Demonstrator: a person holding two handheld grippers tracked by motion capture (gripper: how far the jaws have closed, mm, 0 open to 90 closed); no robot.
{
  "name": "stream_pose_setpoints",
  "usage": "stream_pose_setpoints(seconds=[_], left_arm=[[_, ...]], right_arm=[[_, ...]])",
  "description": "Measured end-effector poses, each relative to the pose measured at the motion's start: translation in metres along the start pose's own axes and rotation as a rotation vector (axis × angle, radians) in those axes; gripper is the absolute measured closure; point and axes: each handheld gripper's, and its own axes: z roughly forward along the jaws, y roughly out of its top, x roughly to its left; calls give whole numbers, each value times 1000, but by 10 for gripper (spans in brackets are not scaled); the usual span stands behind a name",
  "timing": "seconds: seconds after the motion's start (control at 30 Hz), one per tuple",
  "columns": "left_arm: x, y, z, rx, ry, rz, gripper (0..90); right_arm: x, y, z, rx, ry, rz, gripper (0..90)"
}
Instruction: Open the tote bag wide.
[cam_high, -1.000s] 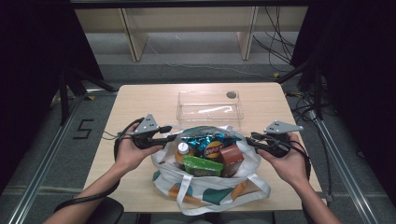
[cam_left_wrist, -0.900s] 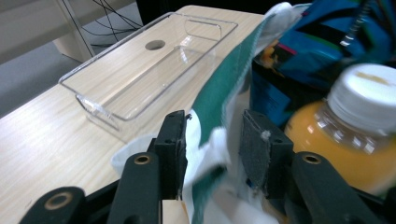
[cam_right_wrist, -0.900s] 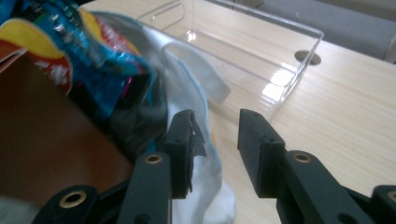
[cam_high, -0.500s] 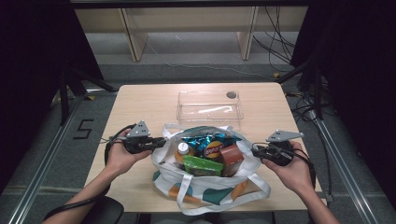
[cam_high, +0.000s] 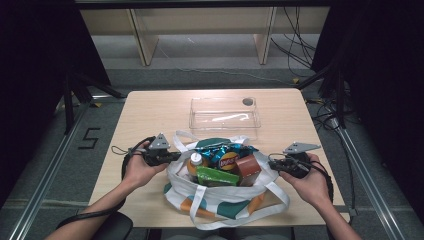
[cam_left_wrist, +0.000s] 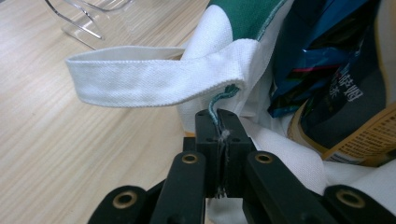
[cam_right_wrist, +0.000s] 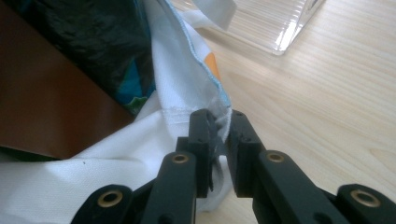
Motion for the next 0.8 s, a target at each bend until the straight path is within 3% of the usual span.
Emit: stream_pose_setpoints(seconds=[0.07, 0.13, 0.2, 0.37, 0.43, 0.47, 0.5, 0.53, 0.57, 0.6, 0.63, 0.67, 0.7, 0.73, 0.77, 0.8], left_arm=[[0, -1, 1, 0, 3, 3, 875], [0, -1, 1, 4, 14, -10, 875], [0, -2, 2, -1, 6, -19, 875], [1, -2, -2, -27, 2, -19, 852], [3, 0, -12, -73, 14, -52, 793], [3, 0, -12, -73, 14, -52, 741], [3, 0, -17, -91, 7, -82, 741], [2, 2, -28, -138, 12, -106, 666], [2, 2, -28, -138, 12, -106, 653], [1, 3, -33, -162, 1, -125, 641], [1, 4, -38, -174, -5, -128, 641], [0, 4, -41, -193, -12, -142, 631], [-1, 5, -45, -221, -18, -188, 559], [-1, 5, -46, -239, -26, -202, 540], [-1, 4, -47, -244, -18, -217, 507], [-2, 4, -47, -257, -11, -224, 468]], right_arm=[[1, 0, 1, 18, 1, 19, 826], [0, -3, 5, 24, -11, -9, 831], [1, -3, 5, 43, -5, 8, 831], [0, -4, 6, 41, -1, 11, 825], [-3, -3, 2, -18, 1, -29, 764], [-3, -3, 2, -18, 1, -29, 764], [-3, -1, -3, -26, 6, -21, 735], [-2, 3, -13, -89, 2, -15, 651], [-2, 3, -13, -89, 2, -15, 651], [-2, 8, -22, -149, -1, -19, 589], [-2, 8, -22, -149, -1, -19, 589], [-1, 10, -26, -184, 3, 2, 563], [-2, 15, -31, -236, 7, -8, 527], [-1, 17, -33, -261, 2, 3, 508], [-1, 19, -36, -254, 2, -3, 491], [-3, 20, -35, -284, -13, -22, 478]])
